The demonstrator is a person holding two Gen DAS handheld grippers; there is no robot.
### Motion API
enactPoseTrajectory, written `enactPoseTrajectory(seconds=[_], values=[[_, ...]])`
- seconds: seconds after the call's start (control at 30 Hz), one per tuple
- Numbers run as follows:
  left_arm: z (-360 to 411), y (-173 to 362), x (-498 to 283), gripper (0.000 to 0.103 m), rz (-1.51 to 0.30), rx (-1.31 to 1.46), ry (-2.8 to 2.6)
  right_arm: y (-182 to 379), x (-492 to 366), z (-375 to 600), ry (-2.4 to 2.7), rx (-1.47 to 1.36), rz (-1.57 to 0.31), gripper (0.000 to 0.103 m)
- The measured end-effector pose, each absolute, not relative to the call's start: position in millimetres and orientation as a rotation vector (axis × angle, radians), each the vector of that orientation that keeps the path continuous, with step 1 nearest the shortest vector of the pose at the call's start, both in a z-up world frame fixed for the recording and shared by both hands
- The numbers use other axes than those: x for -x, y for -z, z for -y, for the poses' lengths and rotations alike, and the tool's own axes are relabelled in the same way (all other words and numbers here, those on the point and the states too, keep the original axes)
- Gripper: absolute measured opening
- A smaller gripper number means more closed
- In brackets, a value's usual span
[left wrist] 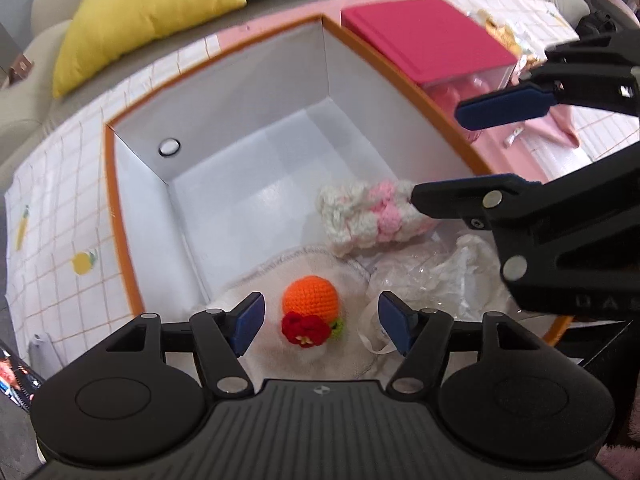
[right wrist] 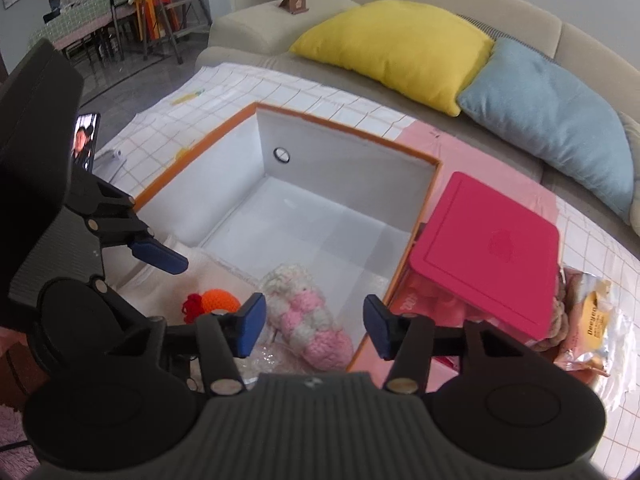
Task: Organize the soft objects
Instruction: 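Open both tools to drop the strawberry and crochet piece into the bin, then move both open tools back toward the remaining soft items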
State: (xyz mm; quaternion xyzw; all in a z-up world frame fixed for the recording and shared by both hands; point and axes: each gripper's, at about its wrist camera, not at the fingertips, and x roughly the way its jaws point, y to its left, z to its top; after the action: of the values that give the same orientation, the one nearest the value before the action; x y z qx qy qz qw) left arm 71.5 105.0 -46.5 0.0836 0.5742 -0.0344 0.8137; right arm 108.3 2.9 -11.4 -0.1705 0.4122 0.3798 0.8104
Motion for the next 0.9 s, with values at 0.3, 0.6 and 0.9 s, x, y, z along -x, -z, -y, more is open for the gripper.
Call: enactPoseTrajectory(seconds=[0.3,0.6,0.9], values=[[-97.0,5.4,-52.1,0.077,-1.029,-0.125,0.009,-1.3,-99.9,44.2,-0.646,0.207,-0.84,0.058],[-61.5,-17.3,-41.6,0.077,-0.856,-0.088,0.056,-3.4,-88.6,103.9,-0.461,0.07,-0.802,0.058],[-15.0,-14.9,-37.7,0.077,-0.818,-0.071,0.162,14.3,-78.8,153.6,-0.327,-0.012,-0.808,0.058]])
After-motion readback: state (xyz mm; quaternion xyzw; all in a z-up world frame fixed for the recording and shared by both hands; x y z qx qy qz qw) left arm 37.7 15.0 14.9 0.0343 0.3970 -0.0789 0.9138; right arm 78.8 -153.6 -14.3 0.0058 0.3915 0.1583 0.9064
